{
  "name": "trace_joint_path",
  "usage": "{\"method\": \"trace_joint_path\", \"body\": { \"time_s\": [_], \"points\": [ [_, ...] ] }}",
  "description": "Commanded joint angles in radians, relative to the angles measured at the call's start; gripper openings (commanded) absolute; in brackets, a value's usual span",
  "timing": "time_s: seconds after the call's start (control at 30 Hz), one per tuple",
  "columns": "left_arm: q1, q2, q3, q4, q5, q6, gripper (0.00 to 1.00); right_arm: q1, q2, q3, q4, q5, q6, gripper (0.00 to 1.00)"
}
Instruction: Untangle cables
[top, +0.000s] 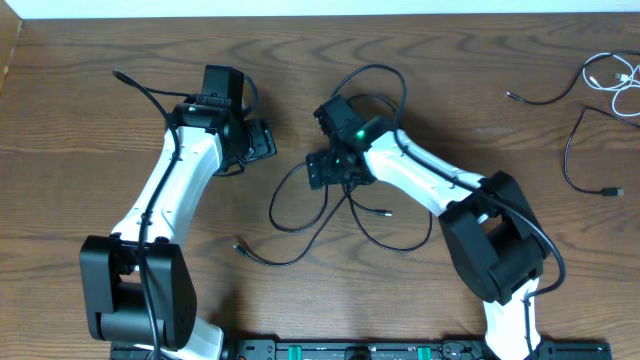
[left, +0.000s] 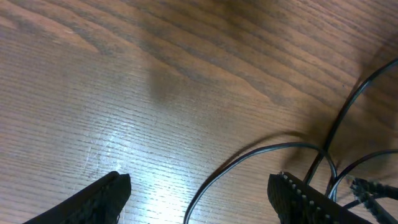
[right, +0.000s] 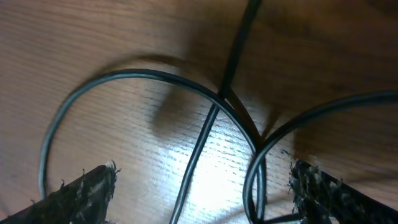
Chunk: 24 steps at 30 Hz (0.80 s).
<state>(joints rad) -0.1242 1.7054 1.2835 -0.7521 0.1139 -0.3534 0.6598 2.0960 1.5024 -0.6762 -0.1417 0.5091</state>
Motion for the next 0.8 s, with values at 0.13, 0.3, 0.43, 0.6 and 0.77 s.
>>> {"method": "trace_joint_path", "body": {
  "time_s": [0.13,0.3,0.43,0.6,0.77],
  "points": [
    [0.007,-0.026,0.01,-0.003,0.005,0.02,0.76,0.013,0.08,-0.003,0.005,0.091,0.056,0.85],
    [0.007,-0.026,0.005,-0.003,0.005,0.02,0.76,0.023,0.111,-0.003,0.006,0.106,0.059,0.55],
    [0.007,-0.026,-0.004,-0.003,0.005,0.02,0.76,0.034,0.114,-0.003,0.003,0.148,0.057,0.21],
    [0.007,-0.026,-0.004,-0.006,0.005,0.02,0.76,0.031,0.114,-0.002,0.03,0.196,-0.073,0.14],
    [0.007,-0.026,-0.004,-0.005,0.005,0.02,0.76,0.016,0.114,0.016,0.027,0.163,-0.246,0.01]
  ]
}}
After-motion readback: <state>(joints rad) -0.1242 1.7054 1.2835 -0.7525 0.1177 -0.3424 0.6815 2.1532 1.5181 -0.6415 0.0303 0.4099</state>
